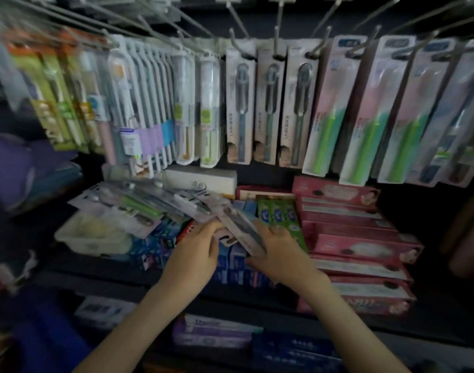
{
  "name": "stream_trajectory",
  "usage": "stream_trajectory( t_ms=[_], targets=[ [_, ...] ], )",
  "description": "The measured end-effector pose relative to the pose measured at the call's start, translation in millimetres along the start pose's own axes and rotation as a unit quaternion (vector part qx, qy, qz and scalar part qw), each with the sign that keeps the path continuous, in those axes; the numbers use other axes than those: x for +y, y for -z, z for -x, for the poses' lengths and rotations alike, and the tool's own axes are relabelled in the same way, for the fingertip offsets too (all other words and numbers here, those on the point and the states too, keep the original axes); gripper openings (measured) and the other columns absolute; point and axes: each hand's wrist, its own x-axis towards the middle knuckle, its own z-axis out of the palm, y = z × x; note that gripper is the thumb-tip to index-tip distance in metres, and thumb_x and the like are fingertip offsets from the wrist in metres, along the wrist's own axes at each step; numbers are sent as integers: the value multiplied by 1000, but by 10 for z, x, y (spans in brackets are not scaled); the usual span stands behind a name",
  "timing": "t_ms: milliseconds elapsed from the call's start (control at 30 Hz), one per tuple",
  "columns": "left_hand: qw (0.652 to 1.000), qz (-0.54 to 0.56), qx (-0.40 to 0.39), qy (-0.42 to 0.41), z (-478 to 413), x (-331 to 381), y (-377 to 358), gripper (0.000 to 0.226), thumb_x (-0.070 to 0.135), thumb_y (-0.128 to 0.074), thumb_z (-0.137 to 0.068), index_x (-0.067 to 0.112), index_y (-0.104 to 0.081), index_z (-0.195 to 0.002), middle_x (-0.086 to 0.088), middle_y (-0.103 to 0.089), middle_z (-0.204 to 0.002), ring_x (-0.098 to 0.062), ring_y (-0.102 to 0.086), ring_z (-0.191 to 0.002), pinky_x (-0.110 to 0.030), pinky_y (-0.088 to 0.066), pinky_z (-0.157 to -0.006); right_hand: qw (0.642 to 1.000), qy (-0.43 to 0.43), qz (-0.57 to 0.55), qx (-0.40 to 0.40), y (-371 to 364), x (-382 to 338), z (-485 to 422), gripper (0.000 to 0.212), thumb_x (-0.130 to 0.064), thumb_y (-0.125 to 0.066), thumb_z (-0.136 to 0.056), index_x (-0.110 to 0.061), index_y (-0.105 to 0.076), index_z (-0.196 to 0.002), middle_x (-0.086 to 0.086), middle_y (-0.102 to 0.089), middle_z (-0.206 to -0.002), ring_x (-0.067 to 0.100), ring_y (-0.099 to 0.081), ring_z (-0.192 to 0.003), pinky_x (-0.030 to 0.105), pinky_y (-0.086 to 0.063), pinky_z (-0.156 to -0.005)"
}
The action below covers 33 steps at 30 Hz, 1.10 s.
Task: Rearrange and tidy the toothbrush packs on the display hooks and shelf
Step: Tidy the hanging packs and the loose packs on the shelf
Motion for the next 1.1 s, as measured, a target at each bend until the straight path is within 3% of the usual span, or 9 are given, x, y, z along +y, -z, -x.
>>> stream_trajectory(
  t_ms=[100, 233, 467, 633, 800, 867, 967, 1033, 1100],
  targets=[
    [1000, 11, -12, 21, 106, -128, 51, 32, 16, -50, -95, 23, -53, -126, 1, -61, -110, -18, -63, -82, -41, -53, -73, 1000, -19, 2, 1, 13, -41, 11, 79, -31, -61, -87, -17, -15, -149, 13, -37, -142, 29, -30, -131, 32, -28, -105],
    [998, 48, -21, 18, 210, -160, 38, 31, 19, -53, -94, 21, -53, -125, 0, -61, -111, -14, -62, -88, -37, -52, -78, 995, -51, -65, 51, 75, -3, 75, 71, -20, -64, -83, -14, -29, -144, 13, -41, -133, 29, -34, -124, 31, -30, -100],
    [994, 99, -53, 14, 152, -5, -36, 38, 20, -54, -94, 20, -47, -132, 1, -59, -118, -13, -61, -91, -36, -52, -84, 983, -74, -88, 141, 121, 137, 268, 74, -16, -66, -78, -15, -31, -143, 11, -36, -121, 28, -33, -113, 35, -34, -91],
    [980, 190, -50, 12, -92, 313, -20, 34, 28, -55, -94, 21, -50, -127, 5, -62, -106, -5, -60, -90, -15, -48, -74, 972, 25, -101, 213, 251, 146, 348, 78, -14, -67, -79, -27, -27, -144, 0, -30, -109, 19, -31, -104, 26, -28, -84],
    [957, 287, -4, 36, -557, 613, 90, 18, 35, -54, -93, 22, -63, -100, 4, -70, -90, -12, -67, -82, -43, -55, -79, 960, 102, -80, 247, 433, 59, 270, 92, -18, -69, -82, -48, -5, -142, -17, -23, -97, 3, -29, -83, 7, -32, -75],
    [961, 276, 17, 7, -709, 714, 161, 17, 35, -54, -93, 22, -64, -99, 5, -70, -89, -11, -67, -80, -41, -55, -79, 955, 100, -70, 270, 535, 46, 209, 93, -22, -67, -84, -48, 1, -142, -15, -25, -97, 1, -33, -79, 10, -35, -70],
    [981, 172, 65, -61, -908, 813, 311, 24, 35, -50, -95, 20, -62, -111, 3, -69, -102, -6, -61, -84, -20, -49, -76, 945, 92, -53, 309, 752, 6, 118, 89, -28, -62, -88, -48, 8, -140, -7, -27, -100, 5, -36, -72, 18, -35, -64],
    [984, 84, 120, -102, -1052, 811, 415, 35, 33, -48, -97, 19, -53, -128, -1, -59, -123, -12, -56, -105, -19, -42, -85, 935, 83, -51, 342, 914, -17, 48, 86, -31, -60, -90, -47, 10, -139, -4, -27, -102, 10, -40, -70, 23, -41, -65],
    [981, 10, 154, -117, -1212, 748, 490, 48, 30, -48, -96, 18, -38, -143, -7, -39, -146, -22, -38, -131, -31, -32, -105, 927, 80, -36, 364, 1046, -11, -41, 86, -30, -59, -91, -44, 10, -142, -4, -26, -102, 8, -38, -68, 24, -43, -66]
  ],
)
